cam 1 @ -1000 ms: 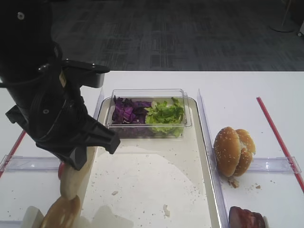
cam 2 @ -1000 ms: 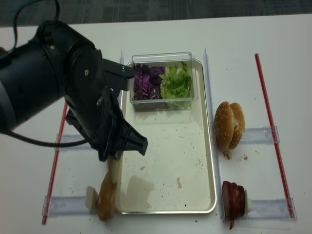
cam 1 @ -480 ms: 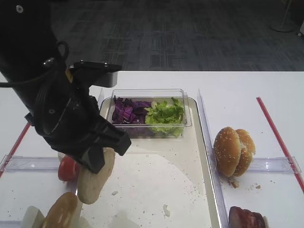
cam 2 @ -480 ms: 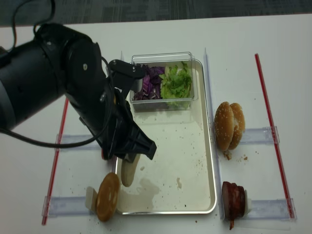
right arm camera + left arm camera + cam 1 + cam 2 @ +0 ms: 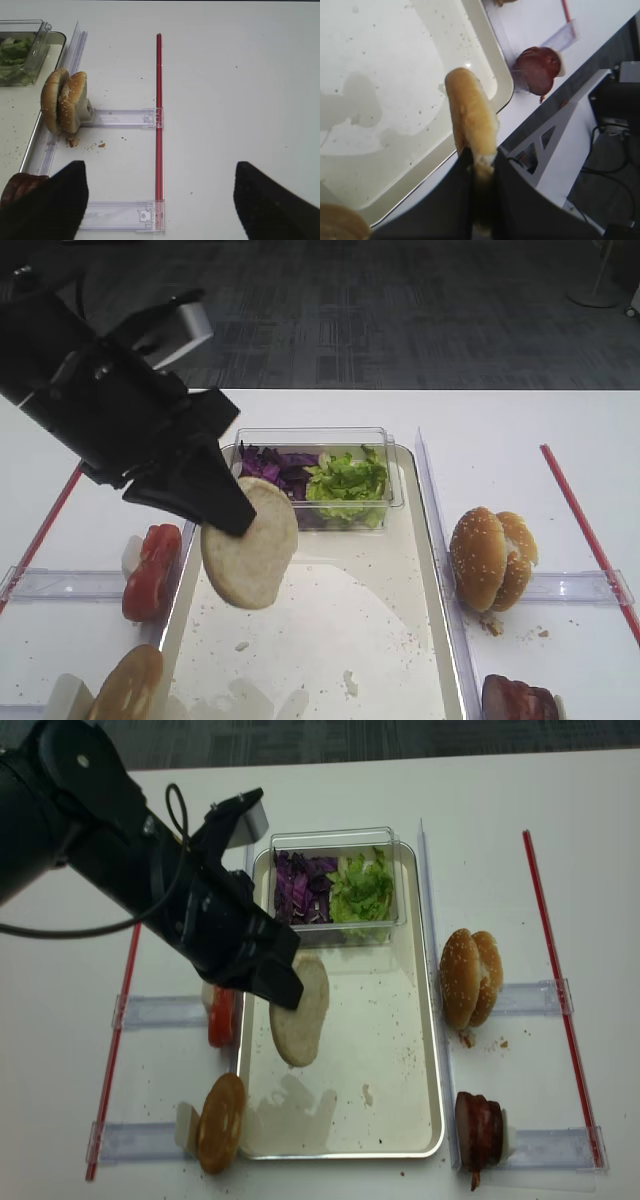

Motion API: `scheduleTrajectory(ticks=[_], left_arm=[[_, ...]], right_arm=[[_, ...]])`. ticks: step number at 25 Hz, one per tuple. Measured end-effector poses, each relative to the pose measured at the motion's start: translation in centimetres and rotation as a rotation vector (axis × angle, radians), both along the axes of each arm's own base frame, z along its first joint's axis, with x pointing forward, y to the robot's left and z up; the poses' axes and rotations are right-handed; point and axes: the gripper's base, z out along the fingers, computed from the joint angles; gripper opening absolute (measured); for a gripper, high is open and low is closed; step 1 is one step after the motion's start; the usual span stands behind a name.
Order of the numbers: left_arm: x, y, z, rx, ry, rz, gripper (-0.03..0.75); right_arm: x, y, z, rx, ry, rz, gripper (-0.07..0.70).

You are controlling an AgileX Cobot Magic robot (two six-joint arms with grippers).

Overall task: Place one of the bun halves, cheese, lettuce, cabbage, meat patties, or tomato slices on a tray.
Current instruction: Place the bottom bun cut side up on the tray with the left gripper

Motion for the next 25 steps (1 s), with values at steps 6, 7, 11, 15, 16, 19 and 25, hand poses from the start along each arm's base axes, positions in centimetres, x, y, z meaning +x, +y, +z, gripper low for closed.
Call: scheduleTrajectory(ticks=[6, 7, 11, 15, 16, 19, 25], left_arm=[[2.1, 1.4, -0.5, -0.119, 0.002, 0.047, 0.02], [2.3, 1.4, -0.7, -0.125, 0.01, 0.048, 0.02], [3.1, 1.1, -2.1, -0.135, 0.043, 0.036, 0.02], [3.8, 0.7, -3.3, -0.159, 0.079, 0.038, 0.02], [4.0, 0.6, -3.6, -0.164, 0.091, 0.044, 0.02], [4.5, 0.3, -4.5, -0.178, 0.125, 0.06, 0.02], [5.4, -0.2, -6.2, -0.215, 0.193, 0.102, 0.02]], right_arm=[[0.0, 0.0, 0.0, 0.0, 0.0, 0.0, 0.613], [0.0, 0.0, 0.0, 0.0, 0.0, 0.0, 0.613], [0.0, 0.0, 0.0, 0.0, 0.0, 0.0, 0.613], [0.0, 0.0, 0.0, 0.0, 0.0, 0.0, 0.613], [0.0, 0.0, 0.0, 0.0, 0.0, 0.0, 0.613], [0.0, 0.0, 0.0, 0.0, 0.0, 0.0, 0.613], [0.0, 0.0, 0.0, 0.0, 0.0, 0.0, 0.613]])
